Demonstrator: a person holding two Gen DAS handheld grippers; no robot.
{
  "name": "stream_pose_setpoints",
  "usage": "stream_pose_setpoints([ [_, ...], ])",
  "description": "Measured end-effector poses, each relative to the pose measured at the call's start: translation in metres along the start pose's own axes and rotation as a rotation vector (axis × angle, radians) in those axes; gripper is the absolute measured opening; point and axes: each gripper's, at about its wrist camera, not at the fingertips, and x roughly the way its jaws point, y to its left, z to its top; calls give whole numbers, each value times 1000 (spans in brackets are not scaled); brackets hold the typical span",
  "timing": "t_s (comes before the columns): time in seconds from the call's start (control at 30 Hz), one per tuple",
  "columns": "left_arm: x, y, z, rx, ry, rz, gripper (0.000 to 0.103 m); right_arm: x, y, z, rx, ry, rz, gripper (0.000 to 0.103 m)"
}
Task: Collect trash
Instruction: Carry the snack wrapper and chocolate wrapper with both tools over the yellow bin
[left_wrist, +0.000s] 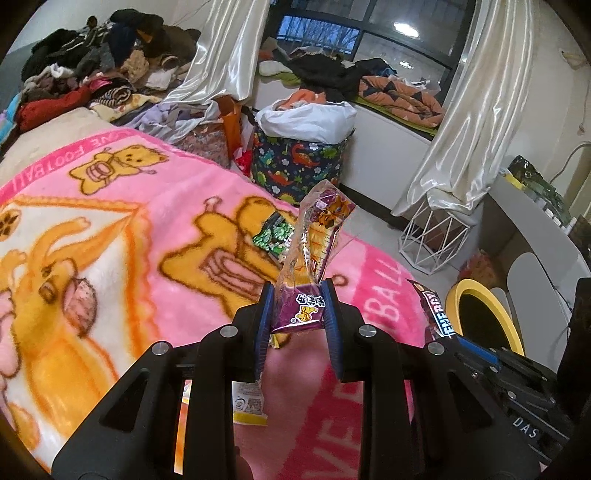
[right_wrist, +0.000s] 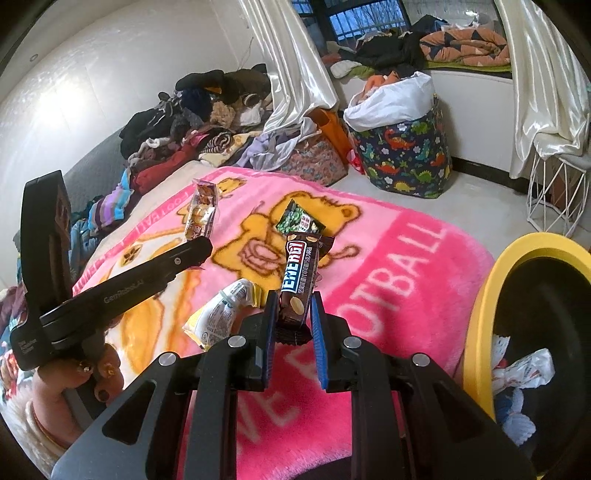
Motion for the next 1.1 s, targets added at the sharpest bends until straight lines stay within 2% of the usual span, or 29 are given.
stream_pose_setpoints([
  [0.53,-14,-31,6,49,-32,-50,20,-28,-11,2,-14,-47,-47,17],
  [1.1,-18,-69,-1,107,-28,-105,20,-57,-33,-4,27,-84,-95,17],
])
